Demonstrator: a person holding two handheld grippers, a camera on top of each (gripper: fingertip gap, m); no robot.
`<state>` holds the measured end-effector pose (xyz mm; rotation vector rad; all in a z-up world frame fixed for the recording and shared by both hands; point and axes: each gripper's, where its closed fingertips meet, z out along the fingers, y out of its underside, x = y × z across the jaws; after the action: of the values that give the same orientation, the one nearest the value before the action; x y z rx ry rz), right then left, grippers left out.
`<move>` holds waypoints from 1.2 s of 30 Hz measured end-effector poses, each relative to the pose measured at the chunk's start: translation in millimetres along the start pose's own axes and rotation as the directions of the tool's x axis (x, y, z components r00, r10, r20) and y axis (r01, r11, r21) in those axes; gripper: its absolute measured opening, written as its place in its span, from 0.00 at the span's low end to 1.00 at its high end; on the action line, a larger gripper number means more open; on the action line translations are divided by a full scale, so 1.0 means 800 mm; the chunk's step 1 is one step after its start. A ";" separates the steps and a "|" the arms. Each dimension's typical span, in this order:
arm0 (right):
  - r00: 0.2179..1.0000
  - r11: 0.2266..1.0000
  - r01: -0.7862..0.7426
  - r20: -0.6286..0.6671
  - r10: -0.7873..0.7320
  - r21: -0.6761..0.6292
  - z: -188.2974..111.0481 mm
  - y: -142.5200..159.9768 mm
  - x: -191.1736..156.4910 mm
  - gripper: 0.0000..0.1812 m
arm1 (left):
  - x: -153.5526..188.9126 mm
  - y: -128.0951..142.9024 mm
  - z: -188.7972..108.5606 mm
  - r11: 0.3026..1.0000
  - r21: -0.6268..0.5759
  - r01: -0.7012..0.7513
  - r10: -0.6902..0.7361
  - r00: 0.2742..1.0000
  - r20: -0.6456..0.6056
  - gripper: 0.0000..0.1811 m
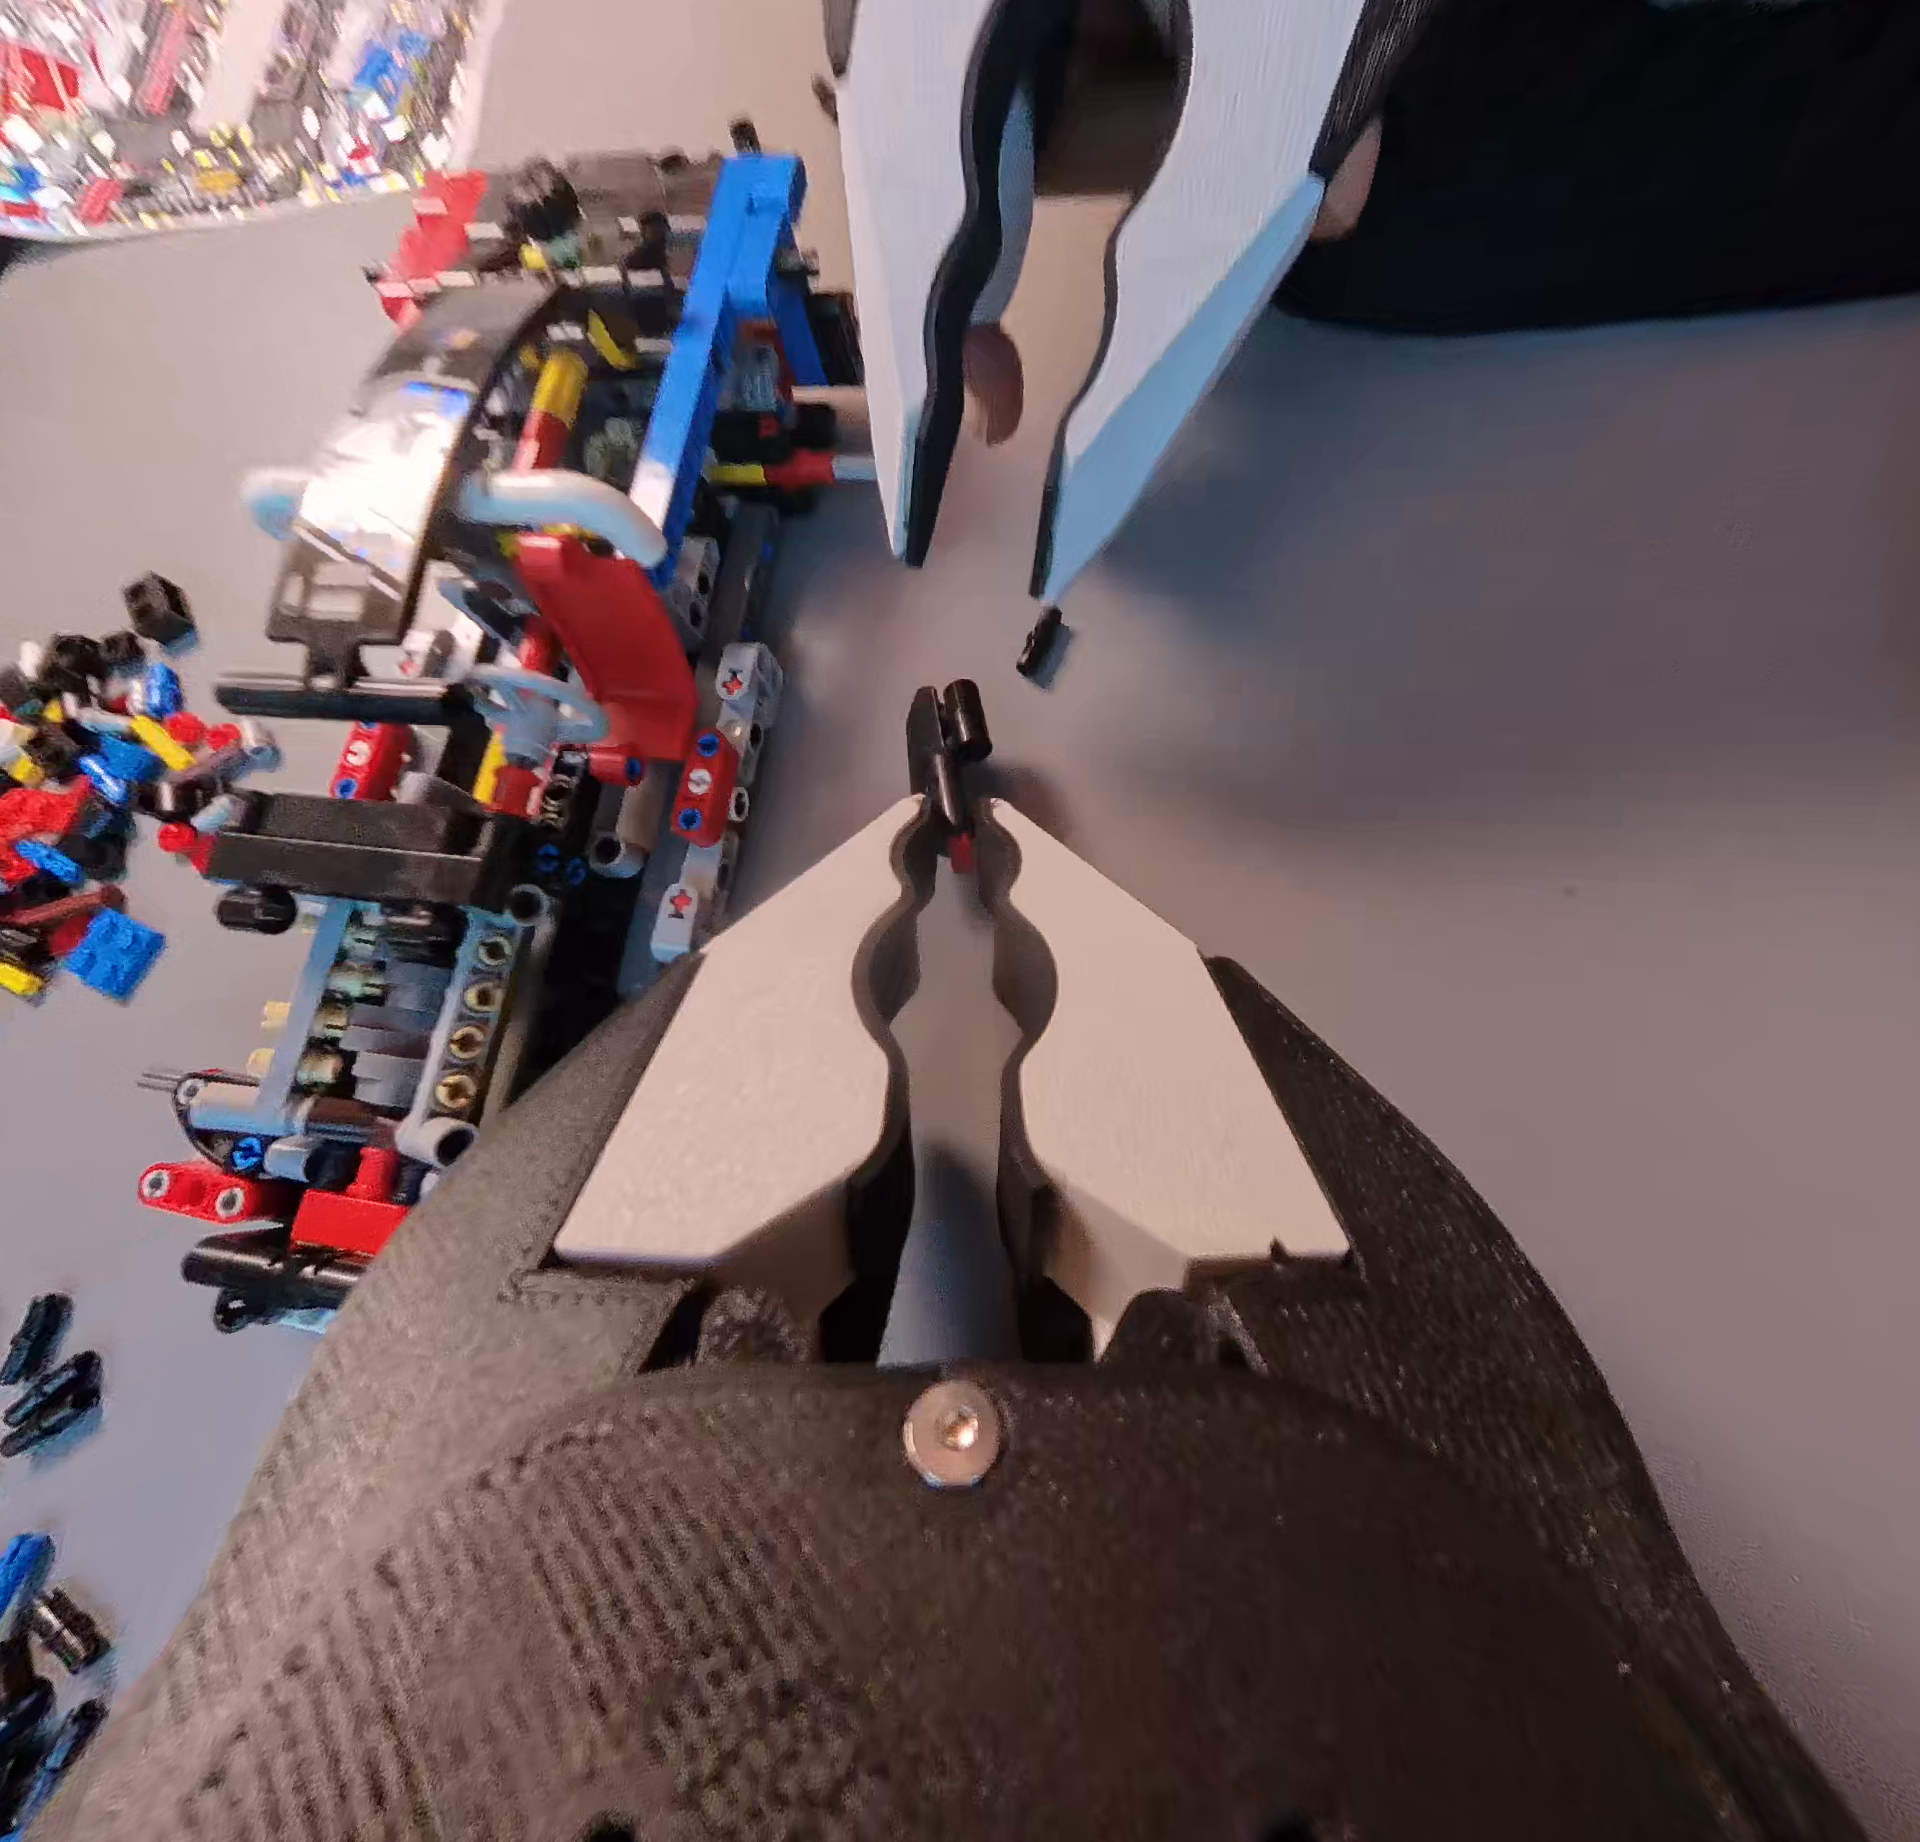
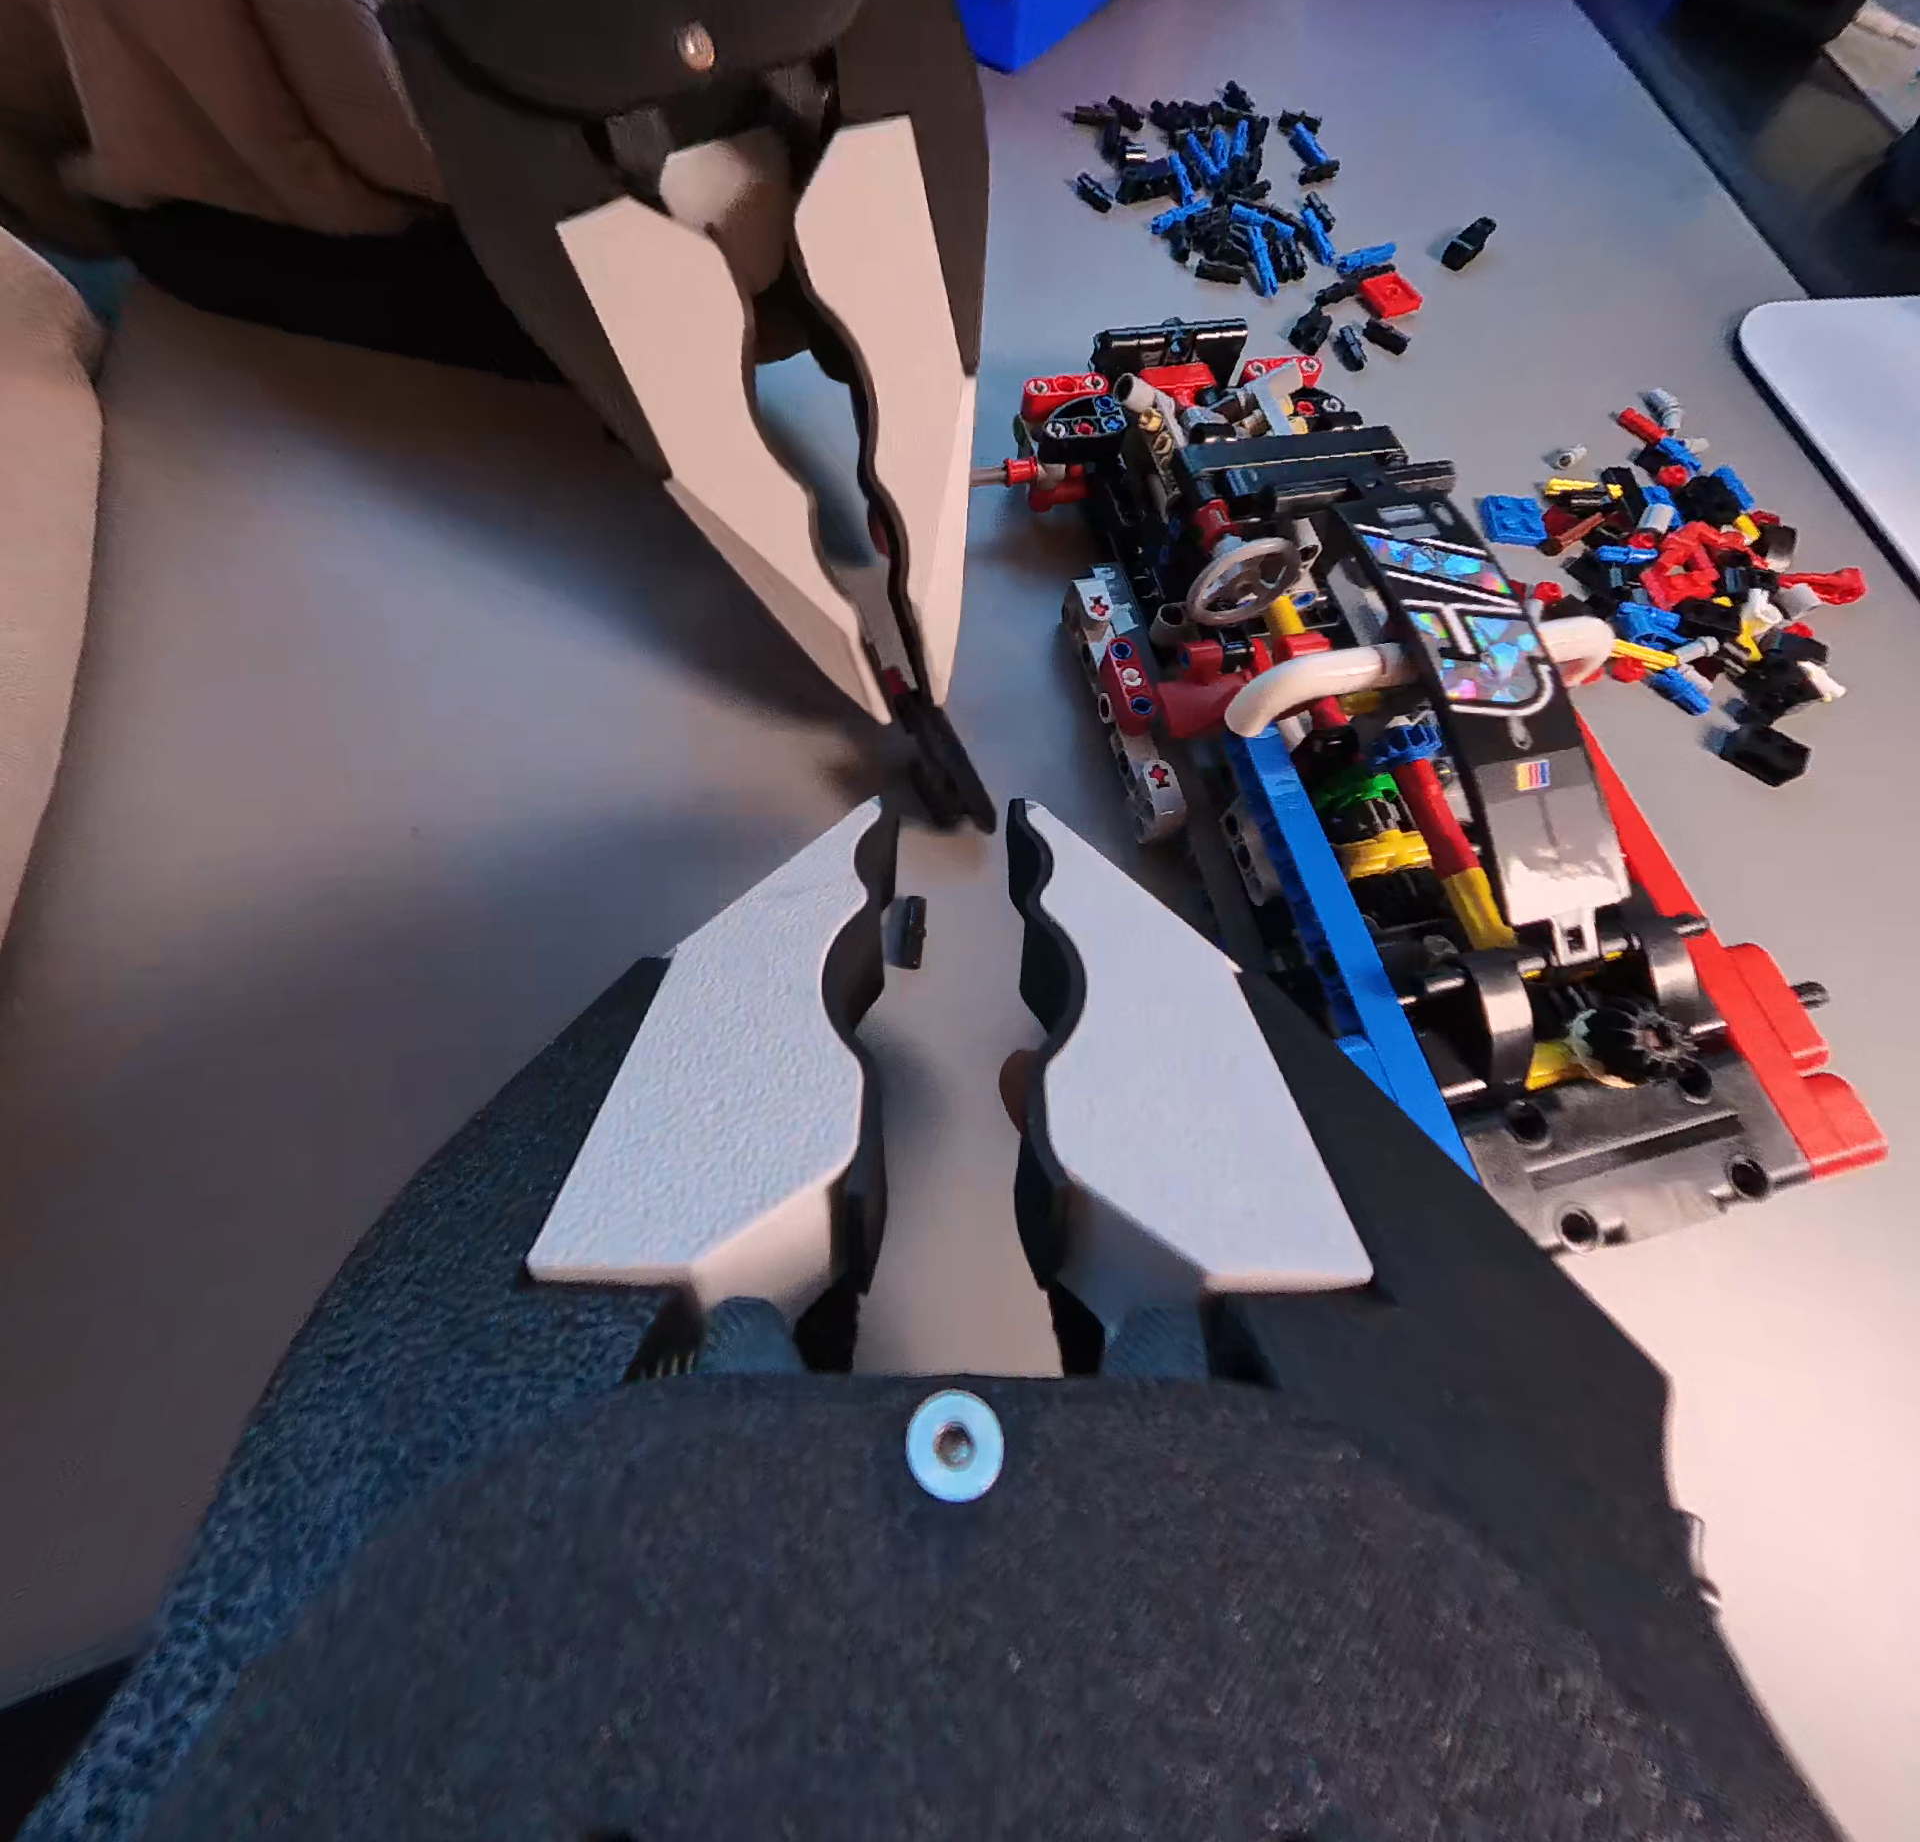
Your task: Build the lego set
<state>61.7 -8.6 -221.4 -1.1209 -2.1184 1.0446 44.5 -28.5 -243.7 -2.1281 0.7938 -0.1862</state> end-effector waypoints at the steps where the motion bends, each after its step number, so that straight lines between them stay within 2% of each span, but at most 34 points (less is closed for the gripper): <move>1: 1.000 1.000 -0.017 0.006 0.017 0.002 0.002 -0.001 -0.001 0.13 | -0.001 -0.010 -0.006 0.999 0.054 -0.005 0.005 1.000 0.000 0.02; 3: 0.996 0.996 -0.080 0.034 0.079 0.038 0.002 -0.008 -0.002 0.16 | -0.006 -0.029 -0.019 0.989 0.149 -0.011 0.008 1.000 0.021 0.02; 5: 0.990 0.988 -0.137 0.050 0.134 0.067 0.001 -0.013 0.001 0.16 | -0.006 -0.031 -0.023 0.986 0.166 0.008 -0.010 1.000 0.009 0.02; 8: 0.986 0.982 -0.157 0.074 0.150 0.106 -0.001 -0.021 -0.001 0.16 | -0.006 -0.036 -0.027 0.979 0.203 0.006 -0.009 1.000 0.014 0.02; 11: 0.984 0.966 -0.164 0.102 0.146 0.199 -0.007 -0.041 -0.004 0.16 | -0.005 -0.055 -0.038 0.949 0.310 0.059 -0.055 0.998 -0.023 0.02; 14: 0.971 0.922 -0.218 0.165 0.173 0.320 -0.020 -0.066 -0.007 0.16 | 0.003 -0.082 -0.057 0.881 0.461 0.106 -0.069 0.993 -0.096 0.02; 18: 0.944 0.846 -0.284 0.285 0.165 0.451 -0.044 -0.096 -0.018 0.15 | 0.009 -0.114 -0.088 0.734 0.623 0.269 -0.130 0.957 -0.261 0.02; 21: 0.955 0.819 -0.245 0.273 0.113 0.519 -0.055 -0.108 -0.022 0.11 | 0.009 -0.123 -0.099 0.659 0.645 0.386 -0.165 0.911 -0.377 0.02; 26: 0.959 0.770 -0.221 0.275 0.062 0.598 -0.069 -0.130 -0.029 0.03 | 0.016 -0.133 -0.106 0.561 0.618 0.551 -0.179 0.809 -0.560 0.01; 28: 0.957 0.795 -0.208 0.285 0.047 0.570 -0.071 -0.130 -0.031 0.03 | 0.018 -0.133 -0.105 0.548 0.581 0.601 -0.187 0.765 -0.616 0.01; 30: 0.949 0.864 -0.190 0.313 0.040 0.467 -0.068 -0.124 -0.035 0.03 | 0.023 -0.130 -0.099 0.584 0.550 0.597 -0.190 0.759 -0.623 0.02; 33: 0.928 0.974 -0.137 0.368 0.062 0.181 -0.060 -0.100 -0.041 0.03 | 0.024 -0.122 -0.093 0.680 0.551 0.484 -0.170 0.835 -0.523 0.07; 36: 0.923 0.994 -0.021 0.381 0.061 -0.109 -0.053 -0.077 -0.044 0.03 | 0.027 -0.112 -0.085 0.762 0.495 0.418 -0.171 0.866 -0.469 0.09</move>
<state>83.0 -44.3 -150.2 -1.0800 -2.4878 1.2733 77.4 -46.1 -135.7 -1.6114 0.5067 -0.9487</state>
